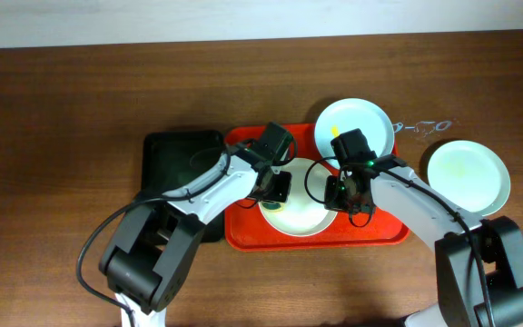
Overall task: Clean dirty plates on tray and stack at the side
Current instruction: 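Scrub the white plate with the sponge in the left gripper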
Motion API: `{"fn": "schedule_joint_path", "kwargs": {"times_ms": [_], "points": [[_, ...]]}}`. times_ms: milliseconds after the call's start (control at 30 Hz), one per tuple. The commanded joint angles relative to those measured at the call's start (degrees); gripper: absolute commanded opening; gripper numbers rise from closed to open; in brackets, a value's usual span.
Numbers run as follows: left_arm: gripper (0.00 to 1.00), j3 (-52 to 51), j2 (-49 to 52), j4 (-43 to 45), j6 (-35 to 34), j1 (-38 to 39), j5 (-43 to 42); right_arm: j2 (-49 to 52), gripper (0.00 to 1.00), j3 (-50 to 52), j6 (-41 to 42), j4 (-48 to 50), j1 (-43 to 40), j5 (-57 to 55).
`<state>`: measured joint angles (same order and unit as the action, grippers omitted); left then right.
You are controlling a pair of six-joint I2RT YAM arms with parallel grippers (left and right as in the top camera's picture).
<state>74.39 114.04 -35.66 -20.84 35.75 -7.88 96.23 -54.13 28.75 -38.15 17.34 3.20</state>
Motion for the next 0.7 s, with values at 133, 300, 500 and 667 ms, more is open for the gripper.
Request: {"fn": "schedule_joint_path", "kwargs": {"times_ms": [133, 300, 500, 667], "points": [[0.00, -2.3, -0.1, 2.9, -2.8, 4.5, 0.2, 0.6, 0.04, -0.8, 0.5, 0.4, 0.7, 1.3], [0.00, -1.0, 0.0, 4.9, -2.7, 5.8, -11.8, 0.6, 0.04, -0.8, 0.5, 0.5, 0.7, 1.3], [0.00, 4.3, -6.6, 2.2, -1.4, 5.7, -5.0, 0.6, 0.04, -0.8, 0.5, 0.4, 0.7, 1.3], [0.00, 4.3, -7.5, -2.9, -1.4, 5.7, 8.2, 0.6, 0.04, -0.8, 0.5, 0.4, 0.7, 1.3]]}}
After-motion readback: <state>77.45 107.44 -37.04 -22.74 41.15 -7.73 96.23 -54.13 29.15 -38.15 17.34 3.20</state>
